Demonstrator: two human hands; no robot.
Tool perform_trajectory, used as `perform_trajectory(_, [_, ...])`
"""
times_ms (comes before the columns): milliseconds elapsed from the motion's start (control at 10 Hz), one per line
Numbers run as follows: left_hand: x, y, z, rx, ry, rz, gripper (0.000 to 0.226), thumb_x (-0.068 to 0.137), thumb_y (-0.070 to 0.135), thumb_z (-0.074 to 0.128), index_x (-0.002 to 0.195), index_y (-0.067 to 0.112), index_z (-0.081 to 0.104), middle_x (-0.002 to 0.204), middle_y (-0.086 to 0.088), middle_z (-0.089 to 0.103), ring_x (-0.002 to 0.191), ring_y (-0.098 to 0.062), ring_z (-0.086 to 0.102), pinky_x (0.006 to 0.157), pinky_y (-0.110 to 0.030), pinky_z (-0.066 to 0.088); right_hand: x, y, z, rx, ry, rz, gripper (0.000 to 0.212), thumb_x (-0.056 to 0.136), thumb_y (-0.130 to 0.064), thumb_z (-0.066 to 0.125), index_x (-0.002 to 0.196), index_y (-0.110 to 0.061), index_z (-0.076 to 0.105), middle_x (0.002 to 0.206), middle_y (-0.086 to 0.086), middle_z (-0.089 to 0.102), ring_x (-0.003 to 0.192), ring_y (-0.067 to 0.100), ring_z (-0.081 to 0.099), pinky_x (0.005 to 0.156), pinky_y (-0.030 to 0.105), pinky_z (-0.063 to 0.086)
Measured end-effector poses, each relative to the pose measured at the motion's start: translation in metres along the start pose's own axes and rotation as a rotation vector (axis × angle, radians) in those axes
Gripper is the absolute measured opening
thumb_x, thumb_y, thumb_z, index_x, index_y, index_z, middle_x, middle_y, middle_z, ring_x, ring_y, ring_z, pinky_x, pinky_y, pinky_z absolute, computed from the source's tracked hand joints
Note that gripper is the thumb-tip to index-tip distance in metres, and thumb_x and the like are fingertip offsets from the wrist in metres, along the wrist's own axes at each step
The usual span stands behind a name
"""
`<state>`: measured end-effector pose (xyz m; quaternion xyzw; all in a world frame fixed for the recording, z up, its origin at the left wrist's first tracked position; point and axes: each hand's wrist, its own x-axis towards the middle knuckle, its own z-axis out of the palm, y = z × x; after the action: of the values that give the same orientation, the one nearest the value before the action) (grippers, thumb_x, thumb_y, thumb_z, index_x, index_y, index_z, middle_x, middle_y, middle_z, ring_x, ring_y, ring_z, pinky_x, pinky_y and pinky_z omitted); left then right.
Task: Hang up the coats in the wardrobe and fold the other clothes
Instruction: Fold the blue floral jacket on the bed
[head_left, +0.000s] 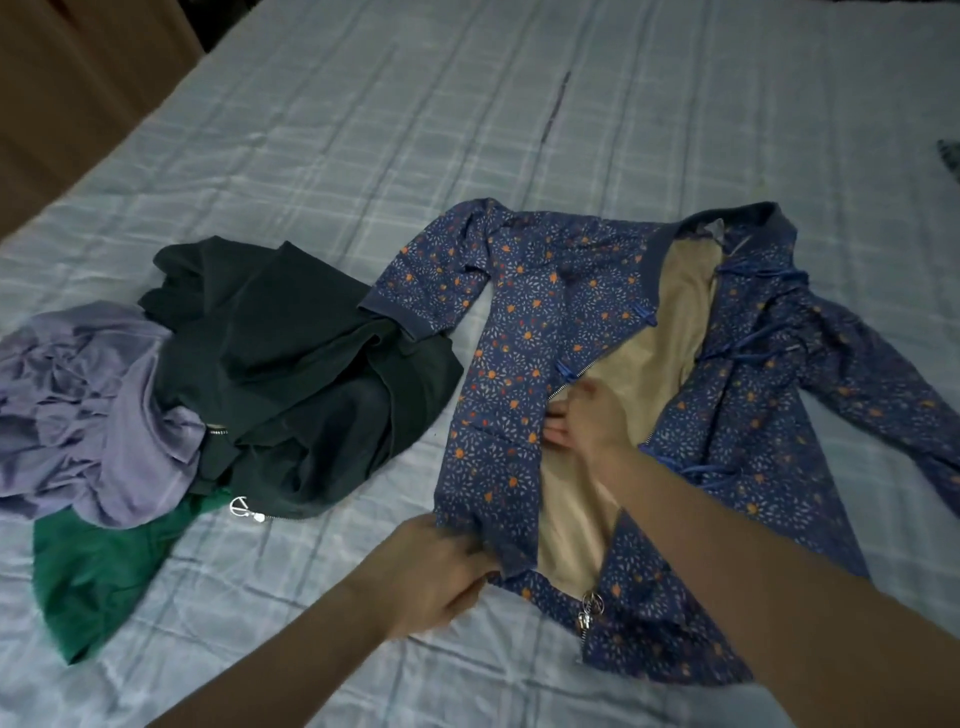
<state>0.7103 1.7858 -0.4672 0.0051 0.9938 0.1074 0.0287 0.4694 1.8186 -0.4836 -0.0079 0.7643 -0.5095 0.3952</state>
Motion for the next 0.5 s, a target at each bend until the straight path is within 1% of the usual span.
perform_trajectory(100, [0.014, -0.003, -0.017, -0.057, 0.093, 0.069, 0.027, 0.086, 0.039, 0.058, 0.111, 0.032, 0.056, 0.107, 0.004, 0.052, 0.088, -0.017, 0.05, 0.074, -0.031, 0.042, 0.028, -0.022, -0.018, 0.065, 0.079, 0.05, 0.008, 0.104, -0.015, 0.032, 0.105, -0.01, 0.039, 0.087, 0.021, 0.06, 0.065, 0.033, 0.067, 0.056, 0.04, 0.057])
perform_trajectory(200, [0.029, -0.014, -0.023, -0.16, 0.193, 0.049, 0.041, 0.082, 0.043, 0.064, 0.113, 0.021, 0.049, 0.123, -0.006, 0.05, 0.1, -0.024, 0.052, 0.086, -0.036, 0.041, 0.07, -0.031, -0.043, -0.016, 0.199, 0.003, 0.01, 0.094, -0.014, 0.048, 0.085, -0.01, 0.045, 0.084, 0.018, 0.056, 0.06, 0.028, 0.062, 0.067, 0.053, 0.058])
perform_trajectory(300, [0.044, -0.035, -0.008, -0.124, 0.019, 0.057, 0.069, 0.072, 0.062, 0.06, 0.128, 0.025, 0.046, 0.139, -0.006, 0.042, 0.121, -0.025, 0.045, 0.1, -0.037, 0.032, 0.145, -0.015, -0.067, -0.109, 0.267, 0.017, 0.022, 0.071, -0.034, 0.059, 0.075, -0.013, 0.054, 0.082, 0.013, 0.062, 0.082, 0.036, 0.065, 0.081, 0.056, 0.055])
perform_trajectory(400, [0.057, -0.049, 0.022, 0.069, -0.209, 0.193, 0.072, 0.083, 0.061, 0.048, 0.149, 0.036, 0.032, 0.159, -0.002, 0.026, 0.144, -0.024, 0.027, 0.118, -0.044, 0.012, 0.214, -0.019, -0.068, 0.033, 0.309, 0.09, 0.04, 0.062, -0.04, 0.071, 0.088, -0.011, 0.064, 0.088, 0.012, 0.067, 0.076, 0.029, 0.062, 0.08, 0.046, 0.056])
perform_trajectory(500, [0.073, -0.046, 0.057, 0.196, -0.147, 0.329, 0.055, 0.1, 0.048, 0.032, 0.153, 0.037, 0.023, 0.159, 0.001, 0.028, 0.144, -0.025, 0.031, 0.117, -0.05, 0.015, 0.19, -0.063, -0.047, 0.019, 0.234, 0.131, 0.025, 0.073, -0.03, 0.068, 0.091, -0.016, 0.058, 0.104, 0.009, 0.062, 0.086, 0.026, 0.06, 0.086, 0.042, 0.055])
